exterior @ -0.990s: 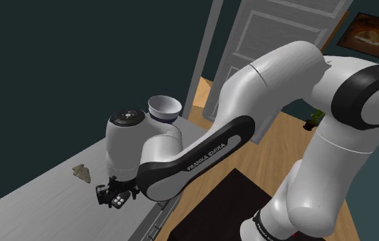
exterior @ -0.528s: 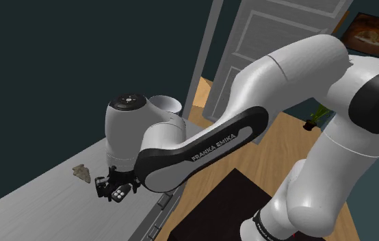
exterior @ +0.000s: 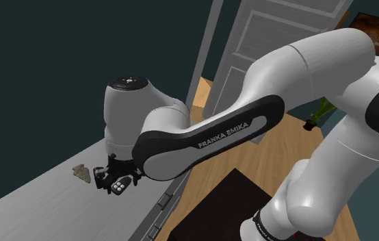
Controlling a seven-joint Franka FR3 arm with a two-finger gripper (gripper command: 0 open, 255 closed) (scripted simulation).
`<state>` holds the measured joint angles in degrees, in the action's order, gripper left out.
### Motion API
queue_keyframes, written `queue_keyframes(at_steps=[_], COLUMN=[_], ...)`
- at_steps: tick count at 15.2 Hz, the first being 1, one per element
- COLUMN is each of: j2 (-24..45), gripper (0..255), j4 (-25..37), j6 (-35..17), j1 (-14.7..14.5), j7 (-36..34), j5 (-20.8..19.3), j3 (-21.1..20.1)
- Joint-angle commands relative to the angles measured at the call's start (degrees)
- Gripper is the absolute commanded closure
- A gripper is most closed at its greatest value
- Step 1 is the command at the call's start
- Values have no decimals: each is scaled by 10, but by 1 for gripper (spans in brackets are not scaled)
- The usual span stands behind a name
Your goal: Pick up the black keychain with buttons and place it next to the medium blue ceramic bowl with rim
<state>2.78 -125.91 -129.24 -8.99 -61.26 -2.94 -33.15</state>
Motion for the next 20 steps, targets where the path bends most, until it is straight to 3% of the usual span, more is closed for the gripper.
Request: queue_keyframes(at_steps=[1,15,20], j2=[-12,-62,-120], gripper=[255,255,255], j4=[6,66,7], j6=[16,118,111], j1=[1,4,31], j7=[7,32,119], j5=[9,42,72], j3=[0,4,48])
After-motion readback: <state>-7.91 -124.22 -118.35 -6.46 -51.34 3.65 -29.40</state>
